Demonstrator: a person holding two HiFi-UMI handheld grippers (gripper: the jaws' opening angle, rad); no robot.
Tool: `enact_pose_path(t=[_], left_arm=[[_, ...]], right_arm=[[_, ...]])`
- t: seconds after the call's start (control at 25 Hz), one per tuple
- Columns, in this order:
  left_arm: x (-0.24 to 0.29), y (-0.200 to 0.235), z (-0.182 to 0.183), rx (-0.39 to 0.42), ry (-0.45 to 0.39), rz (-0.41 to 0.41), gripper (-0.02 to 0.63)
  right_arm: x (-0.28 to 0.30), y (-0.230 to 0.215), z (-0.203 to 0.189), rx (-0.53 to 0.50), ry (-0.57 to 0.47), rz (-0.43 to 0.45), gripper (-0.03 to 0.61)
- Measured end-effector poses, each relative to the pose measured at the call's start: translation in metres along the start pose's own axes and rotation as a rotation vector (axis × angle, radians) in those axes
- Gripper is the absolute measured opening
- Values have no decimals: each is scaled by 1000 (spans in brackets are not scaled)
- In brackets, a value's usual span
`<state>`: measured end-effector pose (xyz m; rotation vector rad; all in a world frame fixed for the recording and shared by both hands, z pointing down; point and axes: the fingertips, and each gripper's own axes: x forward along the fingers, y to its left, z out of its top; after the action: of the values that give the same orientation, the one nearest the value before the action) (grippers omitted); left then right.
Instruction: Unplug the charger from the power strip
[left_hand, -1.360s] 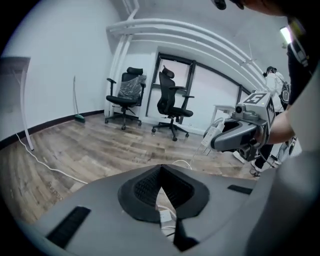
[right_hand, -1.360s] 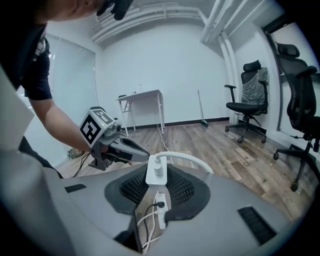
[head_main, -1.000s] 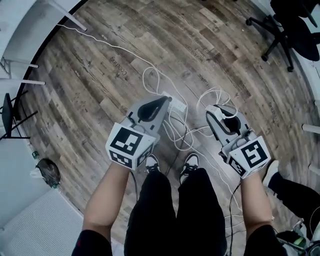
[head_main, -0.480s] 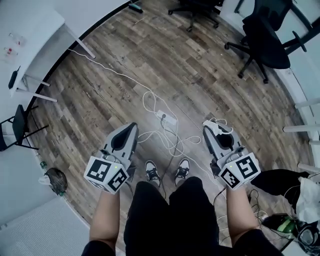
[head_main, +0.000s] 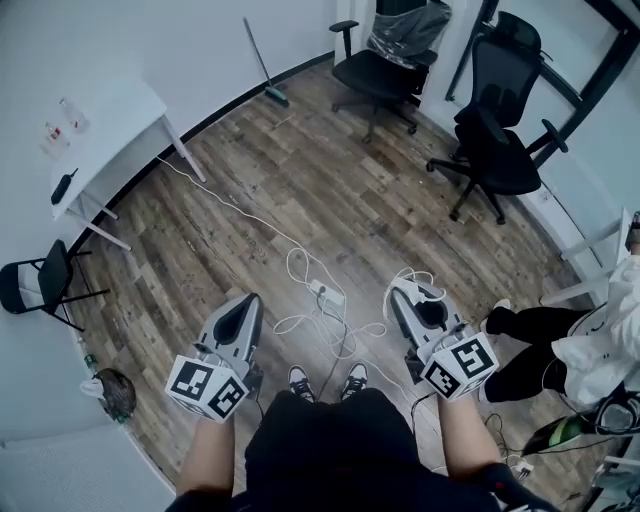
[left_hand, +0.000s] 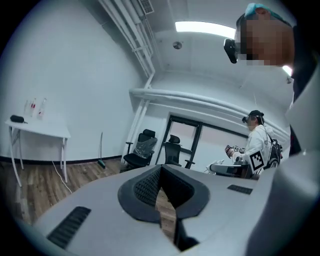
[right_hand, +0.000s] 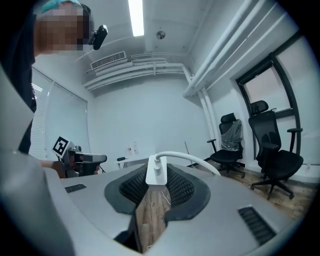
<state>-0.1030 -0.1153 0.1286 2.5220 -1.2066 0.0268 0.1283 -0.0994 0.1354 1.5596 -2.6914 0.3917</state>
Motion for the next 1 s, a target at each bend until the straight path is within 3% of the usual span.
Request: enact_pose_path(t=[0.24, 0.44, 0.56, 1.0], left_arm=[[-33, -22, 42, 87, -41, 1, 20], [-48, -24, 52, 113, -67, 6, 20], [-49, -24, 57, 150, -72, 6, 20], [-44, -19, 56, 131, -78, -3, 20]], right_arm=[[-14, 50, 47, -82, -32, 28, 106], [-20, 83, 63, -124, -54, 52, 106], [-21, 88, 71, -124, -63, 53, 106], [-14, 81, 71, -130, -57, 41, 106]])
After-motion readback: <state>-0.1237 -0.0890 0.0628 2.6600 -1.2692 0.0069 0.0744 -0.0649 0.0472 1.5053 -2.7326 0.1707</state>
